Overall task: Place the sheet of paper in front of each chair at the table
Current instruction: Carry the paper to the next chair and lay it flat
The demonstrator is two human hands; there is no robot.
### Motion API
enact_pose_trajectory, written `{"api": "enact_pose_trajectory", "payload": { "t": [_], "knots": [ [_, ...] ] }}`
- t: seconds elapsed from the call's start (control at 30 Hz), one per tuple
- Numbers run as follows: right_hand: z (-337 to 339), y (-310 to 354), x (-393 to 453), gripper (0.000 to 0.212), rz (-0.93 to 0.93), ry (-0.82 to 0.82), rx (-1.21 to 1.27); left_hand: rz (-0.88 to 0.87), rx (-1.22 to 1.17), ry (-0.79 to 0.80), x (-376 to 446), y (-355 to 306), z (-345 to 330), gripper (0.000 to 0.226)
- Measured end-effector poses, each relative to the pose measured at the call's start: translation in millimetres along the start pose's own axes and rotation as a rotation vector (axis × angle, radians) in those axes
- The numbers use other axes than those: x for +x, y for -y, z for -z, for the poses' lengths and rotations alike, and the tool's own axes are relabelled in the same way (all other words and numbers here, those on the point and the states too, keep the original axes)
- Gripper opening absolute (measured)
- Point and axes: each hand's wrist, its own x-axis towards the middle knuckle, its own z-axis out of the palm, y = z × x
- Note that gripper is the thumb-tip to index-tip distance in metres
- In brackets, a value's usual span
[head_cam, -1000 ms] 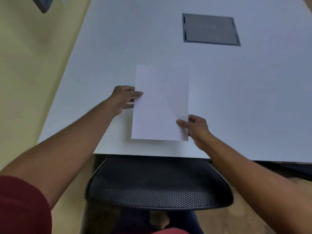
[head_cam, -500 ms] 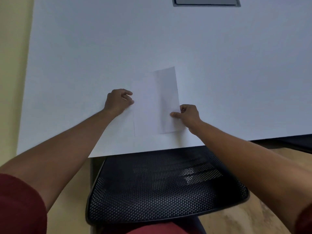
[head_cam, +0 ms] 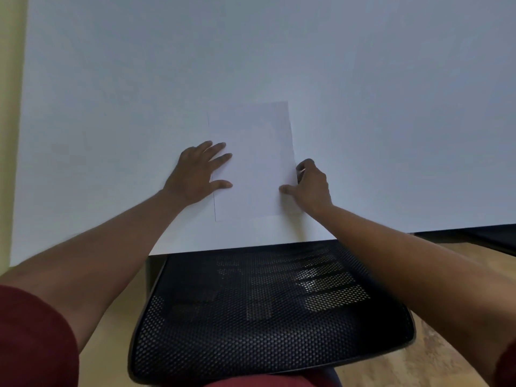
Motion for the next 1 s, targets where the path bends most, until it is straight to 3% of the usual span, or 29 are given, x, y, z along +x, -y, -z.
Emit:
{"api": "enact_pose_trajectory", "payload": {
  "t": [0.1, 0.17, 0.33, 1.0],
  "knots": [
    [5, -12, -5, 0.076, 0.289, -0.045, -0.24, -0.012, 0.036, 0.028, -1, 2, 4, 0.089],
    [11, -23, -3, 0.079, 0.484, 0.011, -0.33, -0.016, 0.05, 0.066, -4, 2, 7, 0.097],
    [27, -44, 13, 0.078, 0.672, 0.2, -0.465, -0.05, 0.047, 0.092, -10, 6, 11, 0.119],
    [29, -39, 19, 0.076, 0.662, 0.199, -0.434, -0.034, 0.027, 0.128, -2, 19, 10, 0.134]
  ]
}}
